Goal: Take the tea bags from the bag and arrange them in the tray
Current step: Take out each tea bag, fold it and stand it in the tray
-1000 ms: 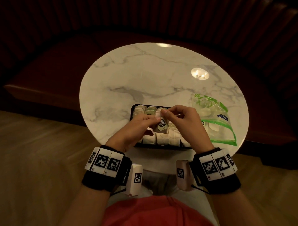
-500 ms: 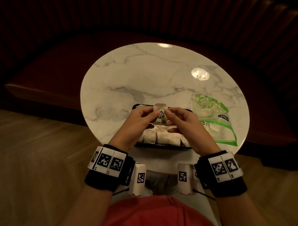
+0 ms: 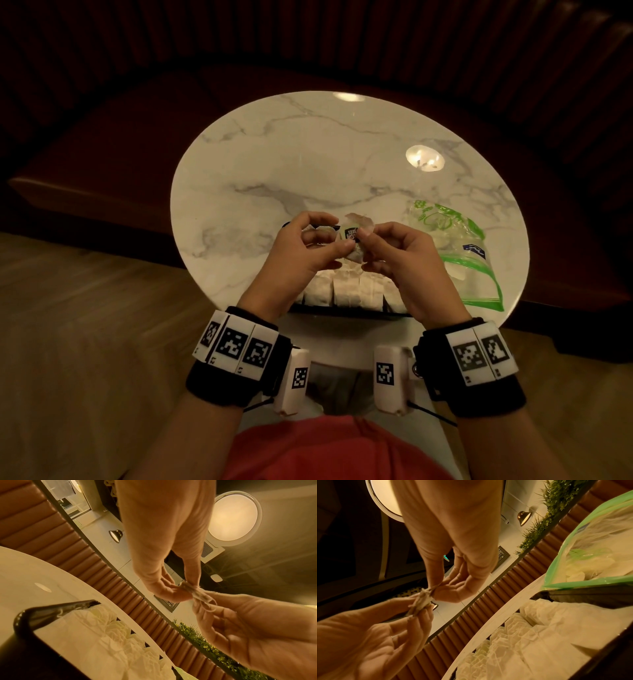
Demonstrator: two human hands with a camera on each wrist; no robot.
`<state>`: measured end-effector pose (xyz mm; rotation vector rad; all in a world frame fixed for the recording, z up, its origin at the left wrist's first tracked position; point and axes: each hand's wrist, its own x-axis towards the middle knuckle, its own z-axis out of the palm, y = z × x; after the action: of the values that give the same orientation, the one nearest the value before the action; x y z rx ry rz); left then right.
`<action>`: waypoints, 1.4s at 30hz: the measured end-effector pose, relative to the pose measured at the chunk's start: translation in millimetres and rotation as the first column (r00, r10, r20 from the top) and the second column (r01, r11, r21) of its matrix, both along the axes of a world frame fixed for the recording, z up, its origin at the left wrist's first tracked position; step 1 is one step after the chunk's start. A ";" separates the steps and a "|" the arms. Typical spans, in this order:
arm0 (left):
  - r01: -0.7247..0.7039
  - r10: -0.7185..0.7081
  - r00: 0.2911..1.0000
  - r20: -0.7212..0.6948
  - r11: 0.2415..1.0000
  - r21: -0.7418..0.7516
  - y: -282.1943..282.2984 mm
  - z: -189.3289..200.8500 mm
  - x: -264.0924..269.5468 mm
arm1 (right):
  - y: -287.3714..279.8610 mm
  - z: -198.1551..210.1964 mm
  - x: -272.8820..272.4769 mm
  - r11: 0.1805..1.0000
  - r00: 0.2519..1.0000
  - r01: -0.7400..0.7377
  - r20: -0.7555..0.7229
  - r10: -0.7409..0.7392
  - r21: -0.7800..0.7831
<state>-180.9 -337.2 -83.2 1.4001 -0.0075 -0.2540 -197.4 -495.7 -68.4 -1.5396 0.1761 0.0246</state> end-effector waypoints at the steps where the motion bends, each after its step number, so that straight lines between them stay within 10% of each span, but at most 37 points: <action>1: -0.005 0.004 1.000 -0.018 1.000 -0.027 0.4 0.4 0.5 | -0.1 -0.4 0.0 1.000 1.000 0.016 0.004 -0.016 -0.001; 15: -0.067 0.067 0.997 0.038 0.998 0.014 1.9 2.7 1.6 | -1.2 -0.5 0.0 0.996 0.995 0.094 0.013 -0.094 0.009; 34: 0.044 -0.050 0.995 0.091 0.997 0.062 7.5 14.5 2.7 | -6.9 20.7 -7.7 0.950 0.974 -0.218 0.006 0.225 -0.223; 42: -0.228 0.228 0.974 -0.006 0.972 -0.056 3.8 8.1 7.8 | -6.4 19.7 -9.0 0.971 0.983 -0.185 -0.012 0.186 -0.148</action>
<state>-173.2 -333.5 -75.1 1.3311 0.1442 -0.0620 -206.4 -502.1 -48.7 -1.7009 0.0317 0.1611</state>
